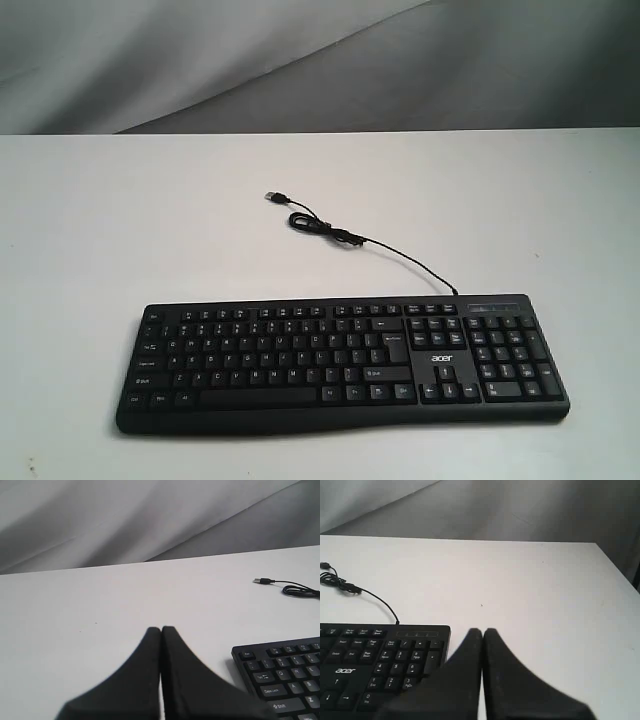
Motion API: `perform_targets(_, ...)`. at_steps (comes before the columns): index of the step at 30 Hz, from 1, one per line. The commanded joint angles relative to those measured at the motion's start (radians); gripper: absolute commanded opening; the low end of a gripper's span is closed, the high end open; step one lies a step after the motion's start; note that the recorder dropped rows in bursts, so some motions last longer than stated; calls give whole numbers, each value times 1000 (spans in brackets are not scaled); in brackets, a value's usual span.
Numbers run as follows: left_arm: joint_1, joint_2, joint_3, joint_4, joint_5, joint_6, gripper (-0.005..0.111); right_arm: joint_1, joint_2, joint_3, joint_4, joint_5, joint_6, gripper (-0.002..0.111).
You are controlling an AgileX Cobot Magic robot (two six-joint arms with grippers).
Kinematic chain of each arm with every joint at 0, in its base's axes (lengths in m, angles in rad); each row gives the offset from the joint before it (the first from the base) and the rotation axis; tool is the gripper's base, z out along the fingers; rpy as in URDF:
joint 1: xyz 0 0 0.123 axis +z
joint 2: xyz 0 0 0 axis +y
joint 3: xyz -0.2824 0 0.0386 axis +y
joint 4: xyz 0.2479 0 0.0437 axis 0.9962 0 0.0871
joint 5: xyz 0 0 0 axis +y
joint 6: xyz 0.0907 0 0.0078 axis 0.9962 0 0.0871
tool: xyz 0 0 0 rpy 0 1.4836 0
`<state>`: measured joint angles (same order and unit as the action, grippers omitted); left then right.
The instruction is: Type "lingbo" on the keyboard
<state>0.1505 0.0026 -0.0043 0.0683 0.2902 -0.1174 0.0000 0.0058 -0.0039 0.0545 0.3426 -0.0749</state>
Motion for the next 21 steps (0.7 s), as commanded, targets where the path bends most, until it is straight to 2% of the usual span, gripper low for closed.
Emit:
perform_targets(1, 2, -3, 4, -8, -5, -4, 1, 0, -6, 4, -9, -1, 2, 0)
perform_targets(6, 2, -3, 4, -8, -5, -4, 1, 0, -6, 4, -9, -6, 2, 0)
perform_targets(12, 2, -3, 4, -8, -5, -4, 1, 0, -6, 4, 88, -406, 2, 0)
perform_targets(17, 2, -3, 4, -8, -5, -4, 1, 0, -6, 4, 88, -448, 2, 0)
perform_targets(21, 2, -3, 4, -8, -5, -4, 1, 0, -6, 4, 88, -555, 2, 0)
